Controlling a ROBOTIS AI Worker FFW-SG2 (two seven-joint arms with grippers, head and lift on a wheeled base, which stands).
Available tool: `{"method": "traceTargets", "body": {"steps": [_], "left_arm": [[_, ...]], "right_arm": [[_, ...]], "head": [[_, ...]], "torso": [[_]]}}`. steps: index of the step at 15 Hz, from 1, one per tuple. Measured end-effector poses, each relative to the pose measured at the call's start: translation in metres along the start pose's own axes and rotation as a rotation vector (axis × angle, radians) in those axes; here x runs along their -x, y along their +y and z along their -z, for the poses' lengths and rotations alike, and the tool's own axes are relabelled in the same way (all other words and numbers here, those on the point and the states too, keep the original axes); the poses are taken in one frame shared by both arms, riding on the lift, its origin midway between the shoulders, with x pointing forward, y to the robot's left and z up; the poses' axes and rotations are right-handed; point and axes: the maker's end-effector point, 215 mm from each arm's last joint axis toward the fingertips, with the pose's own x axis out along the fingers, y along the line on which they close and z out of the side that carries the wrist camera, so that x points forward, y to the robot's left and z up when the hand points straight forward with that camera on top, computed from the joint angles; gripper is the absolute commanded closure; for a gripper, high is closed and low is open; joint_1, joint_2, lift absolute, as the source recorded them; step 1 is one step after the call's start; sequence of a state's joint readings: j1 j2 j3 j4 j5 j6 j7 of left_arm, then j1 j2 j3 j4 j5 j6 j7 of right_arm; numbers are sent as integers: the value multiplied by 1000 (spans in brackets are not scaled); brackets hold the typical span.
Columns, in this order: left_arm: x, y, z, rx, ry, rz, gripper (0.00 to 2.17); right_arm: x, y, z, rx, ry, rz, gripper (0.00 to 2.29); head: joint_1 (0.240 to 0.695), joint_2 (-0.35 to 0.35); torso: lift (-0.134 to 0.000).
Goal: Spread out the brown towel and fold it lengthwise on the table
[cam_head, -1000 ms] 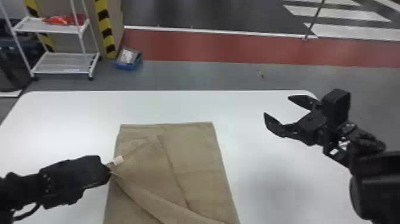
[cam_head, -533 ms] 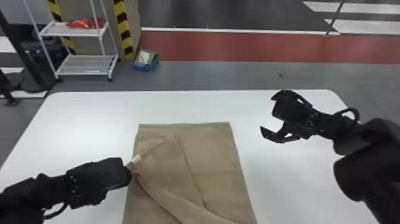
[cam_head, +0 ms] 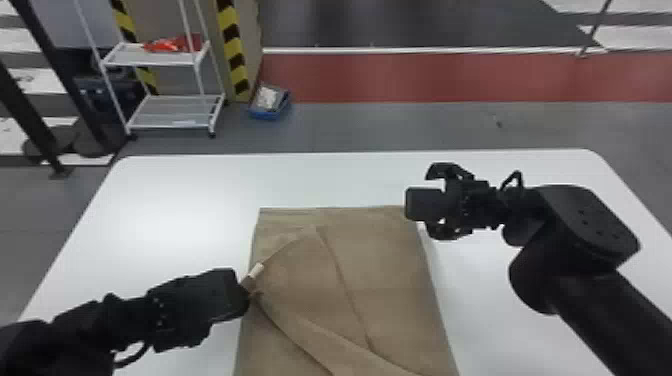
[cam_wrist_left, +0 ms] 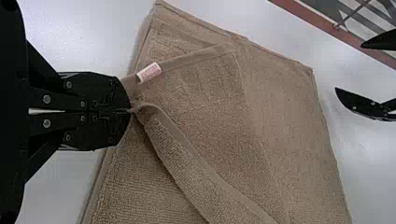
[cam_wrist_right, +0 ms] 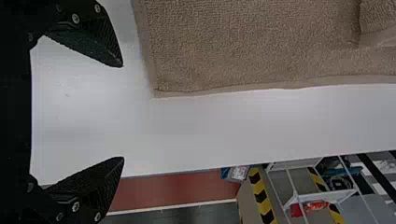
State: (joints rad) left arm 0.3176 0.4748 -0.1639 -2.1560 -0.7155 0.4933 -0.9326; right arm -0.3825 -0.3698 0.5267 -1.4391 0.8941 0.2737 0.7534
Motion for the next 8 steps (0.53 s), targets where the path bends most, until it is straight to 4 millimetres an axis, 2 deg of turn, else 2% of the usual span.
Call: {"method": "traceTargets", "body": {"steps": [4,8], "left_arm": [[2,-2,5,6,7,0,1821],[4,-1,2,4,2,-4,1821]], "right_arm": [[-21,7,-18,62,21,-40,458],[-27,11,-33,74,12,-76,529]], "head": [[695,74],[695,92]], "torso": [[-125],[-125]]}}
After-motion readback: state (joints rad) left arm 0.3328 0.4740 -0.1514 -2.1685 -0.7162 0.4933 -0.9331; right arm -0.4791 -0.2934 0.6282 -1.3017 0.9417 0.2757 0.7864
